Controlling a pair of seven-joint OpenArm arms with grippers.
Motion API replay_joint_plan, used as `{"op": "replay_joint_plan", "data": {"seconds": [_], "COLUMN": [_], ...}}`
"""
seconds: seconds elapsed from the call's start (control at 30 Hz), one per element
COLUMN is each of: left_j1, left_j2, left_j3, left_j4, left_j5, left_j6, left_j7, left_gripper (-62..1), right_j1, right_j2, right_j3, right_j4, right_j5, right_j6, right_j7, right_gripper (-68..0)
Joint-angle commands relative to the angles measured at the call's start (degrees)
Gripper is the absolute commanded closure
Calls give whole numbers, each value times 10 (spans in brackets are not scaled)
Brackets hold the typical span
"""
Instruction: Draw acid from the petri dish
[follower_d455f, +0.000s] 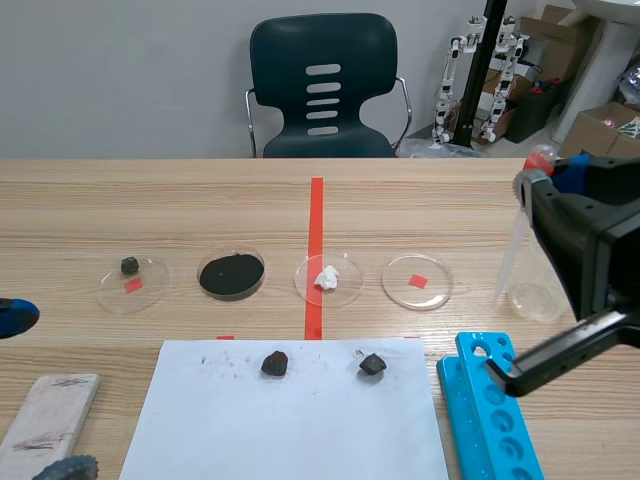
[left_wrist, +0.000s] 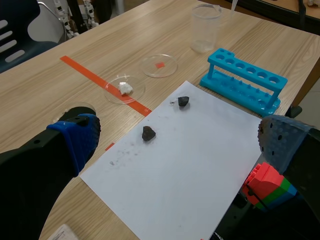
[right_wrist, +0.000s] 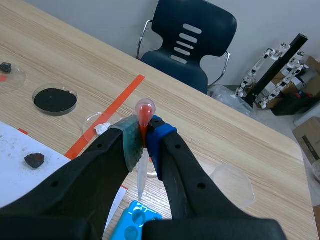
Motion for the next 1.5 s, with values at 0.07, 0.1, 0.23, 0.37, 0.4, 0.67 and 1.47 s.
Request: {"op": "replay_joint_plan", "data": {"seconds": [0.07,0.1,0.23,0.37,0.4,0.67,1.47], "left_j1": [-2,-2,-2,-2,-2,-2,-2], "left_j2": [3,3,3,3,3,3,3], "left_j3": [0,0,0,0,0,0,0], "left_j4": [7,7,7,7,7,7,7], "left_j5": [-7,-7,-7,-7,-7,-7,-7], "left_j6": [-1,-1,-1,-1,-1,-1,-1], "left_j7": [-7,-7,-7,-7,-7,-8,-7], "left_gripper": [-623,-623,-623,-623,-623,-623,-623], "right_j1": [8,11,16,27,29,68,347], "right_j2": [4,4,4,4,4,4,4], "right_j3": [2,2,2,2,2,2,0], "right_j4": [2,2,2,2,1,-19,-270], "right_j5": [2,2,2,2,2,3,92], "right_j6": [-3,-3,-3,-3,-3,-3,62], "right_j7": [7,5,6,6,6,6,17], "right_gripper": [-10,-11,-10,-10,-10,-10,-10]}}
